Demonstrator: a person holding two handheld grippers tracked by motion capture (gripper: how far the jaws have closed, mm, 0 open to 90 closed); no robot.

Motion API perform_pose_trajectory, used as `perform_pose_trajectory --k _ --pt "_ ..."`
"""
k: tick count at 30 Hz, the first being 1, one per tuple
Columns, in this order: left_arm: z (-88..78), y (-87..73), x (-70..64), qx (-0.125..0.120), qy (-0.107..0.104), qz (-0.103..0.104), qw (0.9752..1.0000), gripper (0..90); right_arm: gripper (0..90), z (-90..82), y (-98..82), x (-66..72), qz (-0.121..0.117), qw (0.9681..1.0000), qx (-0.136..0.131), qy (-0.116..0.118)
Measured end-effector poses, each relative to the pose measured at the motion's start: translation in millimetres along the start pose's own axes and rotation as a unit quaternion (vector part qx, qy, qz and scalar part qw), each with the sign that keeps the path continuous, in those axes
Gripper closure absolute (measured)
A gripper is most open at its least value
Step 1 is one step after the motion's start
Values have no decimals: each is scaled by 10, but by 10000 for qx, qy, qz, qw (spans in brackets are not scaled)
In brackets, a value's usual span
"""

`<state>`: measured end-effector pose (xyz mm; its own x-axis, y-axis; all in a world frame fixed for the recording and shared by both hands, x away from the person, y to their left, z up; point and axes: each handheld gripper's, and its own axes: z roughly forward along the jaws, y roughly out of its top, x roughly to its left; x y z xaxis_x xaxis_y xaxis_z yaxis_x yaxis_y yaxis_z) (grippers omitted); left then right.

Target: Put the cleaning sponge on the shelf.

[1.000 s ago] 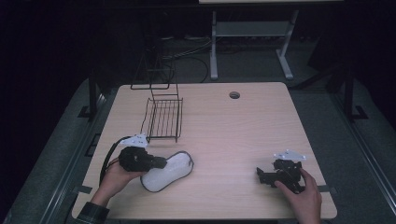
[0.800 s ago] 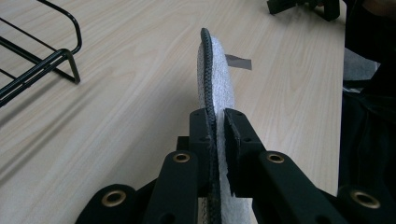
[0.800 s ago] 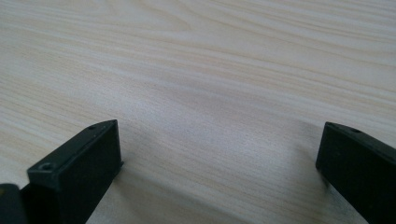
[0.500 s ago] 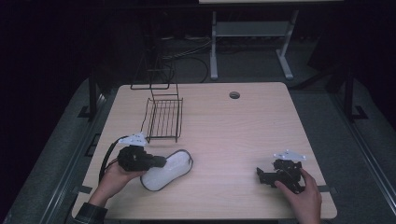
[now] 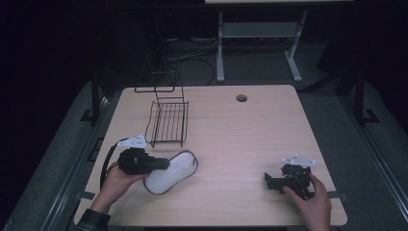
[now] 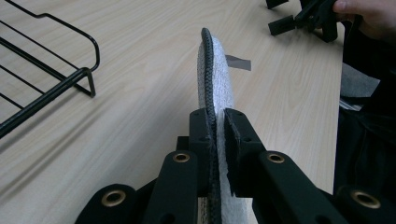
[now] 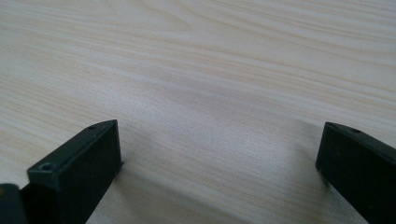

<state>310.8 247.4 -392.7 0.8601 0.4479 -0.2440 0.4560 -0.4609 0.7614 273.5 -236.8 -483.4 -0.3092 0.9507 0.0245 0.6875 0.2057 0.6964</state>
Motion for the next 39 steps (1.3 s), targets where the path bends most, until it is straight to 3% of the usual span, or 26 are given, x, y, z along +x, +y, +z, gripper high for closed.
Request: perform_pose_trajectory --k 24,39 --pt "-226 220 245 -386 275 -192 9987 825 0 0 0 0 -1 10000 -1 0" --pt "-308 344 460 -633 493 -344 9962 828 0 0 0 0 0 10000 -1 7"
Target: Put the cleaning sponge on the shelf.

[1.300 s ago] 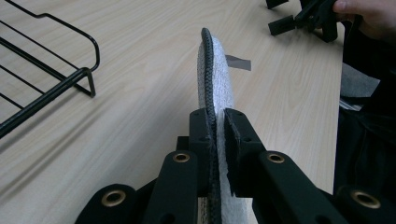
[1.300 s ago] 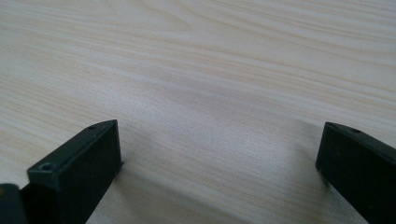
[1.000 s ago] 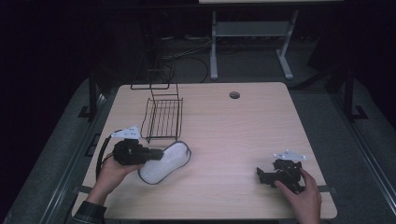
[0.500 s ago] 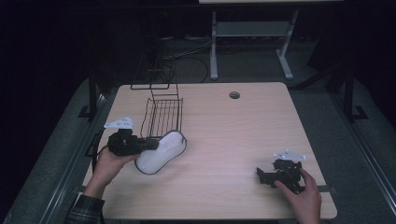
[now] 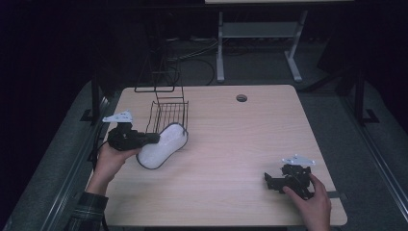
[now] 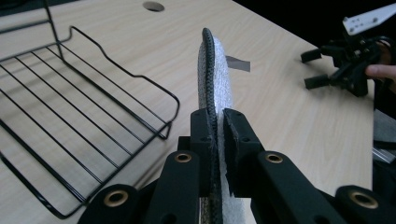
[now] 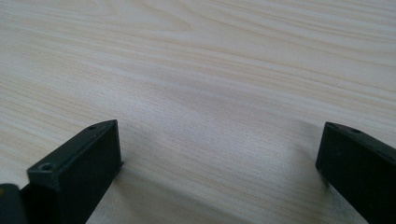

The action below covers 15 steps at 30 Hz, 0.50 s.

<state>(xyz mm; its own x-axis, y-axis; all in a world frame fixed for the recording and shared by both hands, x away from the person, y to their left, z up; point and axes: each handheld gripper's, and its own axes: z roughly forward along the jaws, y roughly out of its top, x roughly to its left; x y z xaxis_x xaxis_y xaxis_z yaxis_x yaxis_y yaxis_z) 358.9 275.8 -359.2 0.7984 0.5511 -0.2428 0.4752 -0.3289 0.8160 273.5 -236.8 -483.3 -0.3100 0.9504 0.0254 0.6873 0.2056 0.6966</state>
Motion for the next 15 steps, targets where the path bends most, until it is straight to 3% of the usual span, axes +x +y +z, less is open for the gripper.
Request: perform_pose_trajectory --k 15 --pt "64 131 251 -106 100 -149 9998 828 0 0 0 0 -1 10000 -2 -10"
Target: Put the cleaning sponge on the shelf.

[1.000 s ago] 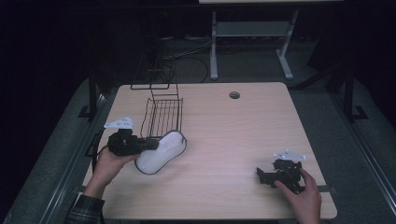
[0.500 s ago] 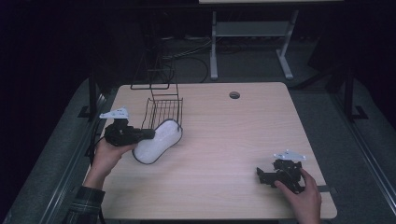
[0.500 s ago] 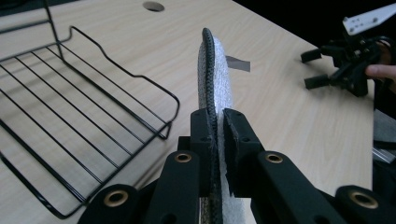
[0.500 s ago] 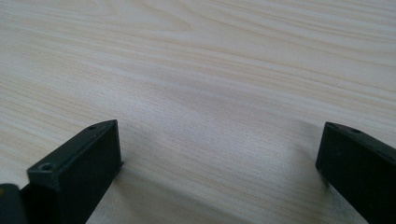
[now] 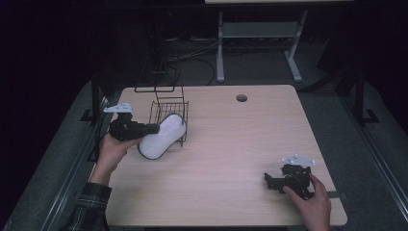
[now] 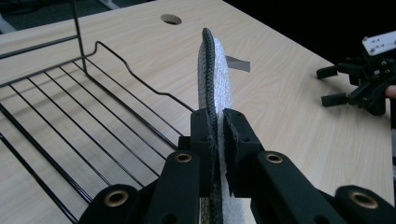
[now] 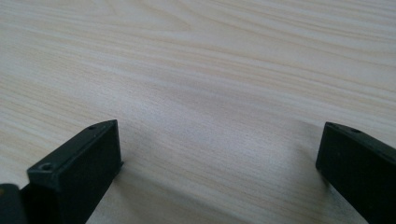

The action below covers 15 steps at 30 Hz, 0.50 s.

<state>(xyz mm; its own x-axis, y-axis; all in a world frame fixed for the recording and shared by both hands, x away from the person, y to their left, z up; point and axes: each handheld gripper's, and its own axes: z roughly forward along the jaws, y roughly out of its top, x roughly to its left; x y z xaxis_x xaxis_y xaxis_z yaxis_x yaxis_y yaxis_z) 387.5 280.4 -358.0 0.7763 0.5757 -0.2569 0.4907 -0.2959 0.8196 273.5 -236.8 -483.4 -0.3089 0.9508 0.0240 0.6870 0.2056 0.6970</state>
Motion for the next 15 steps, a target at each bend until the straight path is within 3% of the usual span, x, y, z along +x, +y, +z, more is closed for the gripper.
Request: perform_pose_trajectory --k 10,15 --pt "-25 84 206 -82 90 -4 9999 828 0 0 0 0 4 10000 1 4" --pt "-18 141 312 -144 96 -145 9997 829 0 1 0 0 2 10000 -1 4"
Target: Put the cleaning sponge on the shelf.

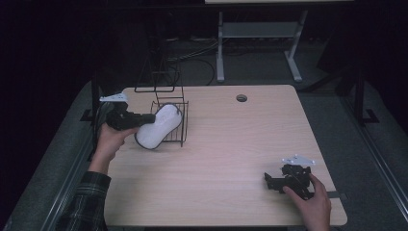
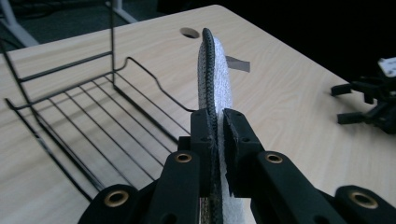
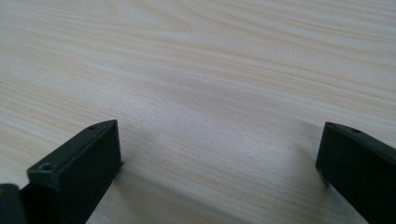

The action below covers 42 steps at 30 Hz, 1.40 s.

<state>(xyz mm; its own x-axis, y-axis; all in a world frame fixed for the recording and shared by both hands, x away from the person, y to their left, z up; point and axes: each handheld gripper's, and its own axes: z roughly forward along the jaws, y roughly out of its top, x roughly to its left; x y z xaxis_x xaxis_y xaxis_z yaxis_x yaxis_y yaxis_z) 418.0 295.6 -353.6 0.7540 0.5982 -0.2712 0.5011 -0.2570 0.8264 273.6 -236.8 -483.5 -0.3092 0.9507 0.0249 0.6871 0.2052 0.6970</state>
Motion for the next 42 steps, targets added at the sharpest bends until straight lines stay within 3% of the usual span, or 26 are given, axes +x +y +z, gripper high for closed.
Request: perform_pose_trajectory --k 15,23,31,42 --pt "54 89 278 -31 128 -250 9996 829 0 0 1 0 -2 10000 0 -1" --pt "175 145 402 -18 167 -303 9994 830 0 -1 0 1 8 10000 4 2" --pt "353 77 527 -51 127 -588 9982 830 0 0 0 1 6 10000 3 2" --pt "481 22 631 -20 158 -621 9979 825 0 0 0 1 9 10000 4 3"
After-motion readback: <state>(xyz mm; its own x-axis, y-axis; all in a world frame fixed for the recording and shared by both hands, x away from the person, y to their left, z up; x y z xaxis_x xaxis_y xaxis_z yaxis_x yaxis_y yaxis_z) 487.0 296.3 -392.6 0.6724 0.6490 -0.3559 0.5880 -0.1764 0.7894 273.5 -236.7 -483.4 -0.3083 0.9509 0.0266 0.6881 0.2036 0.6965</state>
